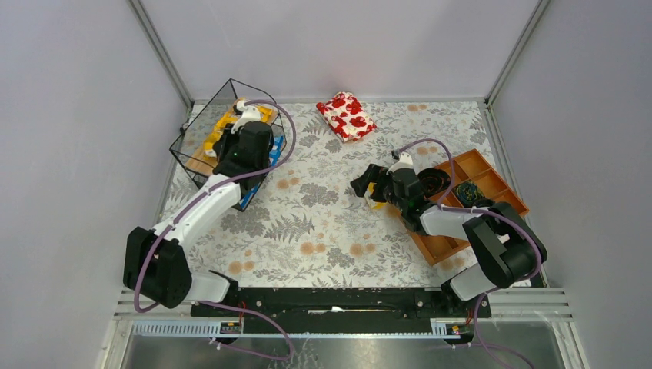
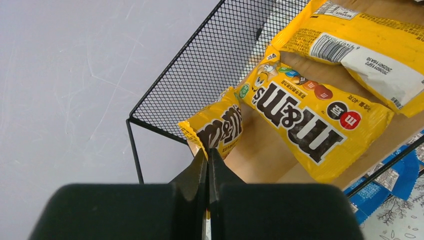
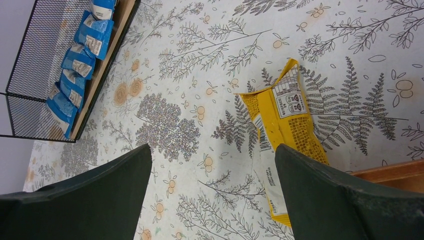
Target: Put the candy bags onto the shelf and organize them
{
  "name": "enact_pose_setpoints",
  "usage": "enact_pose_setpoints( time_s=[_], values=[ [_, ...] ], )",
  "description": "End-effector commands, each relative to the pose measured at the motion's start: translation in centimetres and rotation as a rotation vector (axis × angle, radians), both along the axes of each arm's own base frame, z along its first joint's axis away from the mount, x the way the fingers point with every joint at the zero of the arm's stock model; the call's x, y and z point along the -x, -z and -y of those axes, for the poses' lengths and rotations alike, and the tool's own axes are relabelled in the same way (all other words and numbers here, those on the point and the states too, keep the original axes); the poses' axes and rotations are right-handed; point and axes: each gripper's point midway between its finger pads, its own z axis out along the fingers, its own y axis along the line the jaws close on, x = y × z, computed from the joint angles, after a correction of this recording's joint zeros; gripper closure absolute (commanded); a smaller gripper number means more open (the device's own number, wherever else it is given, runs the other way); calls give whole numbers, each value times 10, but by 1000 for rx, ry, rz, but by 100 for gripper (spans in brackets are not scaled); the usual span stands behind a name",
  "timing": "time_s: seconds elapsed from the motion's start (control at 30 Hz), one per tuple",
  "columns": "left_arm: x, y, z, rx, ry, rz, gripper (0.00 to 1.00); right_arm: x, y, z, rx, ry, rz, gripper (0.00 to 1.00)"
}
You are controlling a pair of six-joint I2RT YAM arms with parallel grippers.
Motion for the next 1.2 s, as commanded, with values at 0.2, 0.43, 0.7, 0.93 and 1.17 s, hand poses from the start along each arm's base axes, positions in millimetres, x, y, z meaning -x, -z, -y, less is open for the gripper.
enact_pose_setpoints(
  time_s=[0.2, 0.43, 0.7, 0.93, 1.17],
  values=[
    [-14, 12, -8, 127, 15, 114, 100, -12, -17, -5, -45, -5, 45, 0],
    [-20, 22, -5, 184, 74, 132, 100, -12, -16, -5, -48, -8, 41, 0],
    [-22, 25, 6, 226, 159, 140, 100, -12, -15, -6, -52, -12, 38, 0],
    [-19, 31, 12, 246, 201, 108, 100, -12, -15, -6, -55, -12, 37, 0],
    [-13, 34, 14, 270, 210, 94, 80, -13, -14, -7, -57, -17, 32, 0]
  ],
)
